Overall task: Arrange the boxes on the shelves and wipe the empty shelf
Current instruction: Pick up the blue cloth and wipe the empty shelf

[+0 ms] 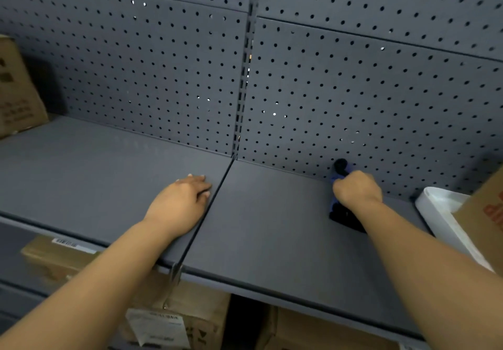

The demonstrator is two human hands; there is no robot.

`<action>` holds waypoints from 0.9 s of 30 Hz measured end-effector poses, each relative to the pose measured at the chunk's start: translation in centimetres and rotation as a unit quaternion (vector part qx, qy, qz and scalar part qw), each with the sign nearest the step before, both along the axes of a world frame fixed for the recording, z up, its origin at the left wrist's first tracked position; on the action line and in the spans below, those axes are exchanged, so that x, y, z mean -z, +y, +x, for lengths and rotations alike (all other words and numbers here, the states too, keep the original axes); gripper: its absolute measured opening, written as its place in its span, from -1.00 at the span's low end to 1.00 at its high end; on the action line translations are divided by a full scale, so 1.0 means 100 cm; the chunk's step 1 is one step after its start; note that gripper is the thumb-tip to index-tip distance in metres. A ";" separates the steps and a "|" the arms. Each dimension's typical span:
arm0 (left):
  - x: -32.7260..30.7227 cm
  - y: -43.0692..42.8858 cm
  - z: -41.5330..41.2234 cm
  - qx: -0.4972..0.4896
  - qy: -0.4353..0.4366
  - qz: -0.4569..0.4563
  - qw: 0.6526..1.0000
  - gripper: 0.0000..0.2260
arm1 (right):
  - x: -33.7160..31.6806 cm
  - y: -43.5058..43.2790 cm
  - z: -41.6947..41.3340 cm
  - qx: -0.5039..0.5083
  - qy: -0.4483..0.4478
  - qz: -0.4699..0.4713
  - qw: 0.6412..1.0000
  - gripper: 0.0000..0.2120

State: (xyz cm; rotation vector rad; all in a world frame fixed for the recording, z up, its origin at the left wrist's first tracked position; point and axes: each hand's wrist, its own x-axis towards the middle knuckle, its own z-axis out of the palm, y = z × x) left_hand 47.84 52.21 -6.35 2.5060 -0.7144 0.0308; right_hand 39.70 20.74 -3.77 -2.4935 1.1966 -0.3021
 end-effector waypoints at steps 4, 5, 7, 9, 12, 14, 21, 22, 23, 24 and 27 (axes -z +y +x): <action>0.001 0.000 -0.002 0.000 -0.003 0.002 1.000 -0.65 | 0.001 0.024 0.015 -0.051 -0.002 -0.009 0.999 -0.82; 0.001 0.001 -0.003 -0.002 -0.003 0.002 1.000 -0.65 | 0.001 0.032 0.021 -0.068 -0.004 -0.006 0.998 -0.80; 0.001 0.002 -0.004 -0.003 -0.003 0.002 1.000 -0.65 | 0.002 0.049 0.033 -0.104 -0.009 0.002 0.995 -0.76; 0.001 0.003 -0.005 -0.004 -0.004 0.004 1.000 -0.65 | 0.002 0.067 0.047 -0.142 -0.012 0.017 0.990 -0.84; 0.003 0.004 -0.006 -0.009 -0.008 0.001 1.000 -0.65 | 0.001 0.092 0.067 -0.193 -0.007 0.055 0.980 -0.76; 0.004 0.005 -0.006 -0.016 -0.017 -0.003 1.000 -0.66 | -0.002 0.107 0.078 -0.241 0.007 0.061 0.969 -0.69; 0.006 0.015 -0.008 -0.064 -0.011 -0.049 0.997 -0.70 | -0.004 0.127 0.089 -0.372 0.035 0.084 0.924 -0.94; 0.004 0.017 -0.009 -0.078 -0.010 -0.060 0.995 -0.71 | -0.006 0.130 0.082 -0.388 0.035 0.085 0.917 -0.96; 0.002 0.019 -0.011 -0.092 -0.007 -0.077 0.993 -0.71 | -0.006 0.132 0.077 -0.409 0.035 0.089 0.908 -0.95; 0.000 0.022 -0.013 -0.105 -0.001 -0.095 0.990 -0.72 | -0.007 0.135 0.070 -0.424 0.033 0.093 0.900 -0.90; -0.004 0.028 -0.019 -0.120 0.022 -0.145 0.982 -0.72 | -0.011 0.148 0.045 -0.461 0.034 0.095 0.882 -0.82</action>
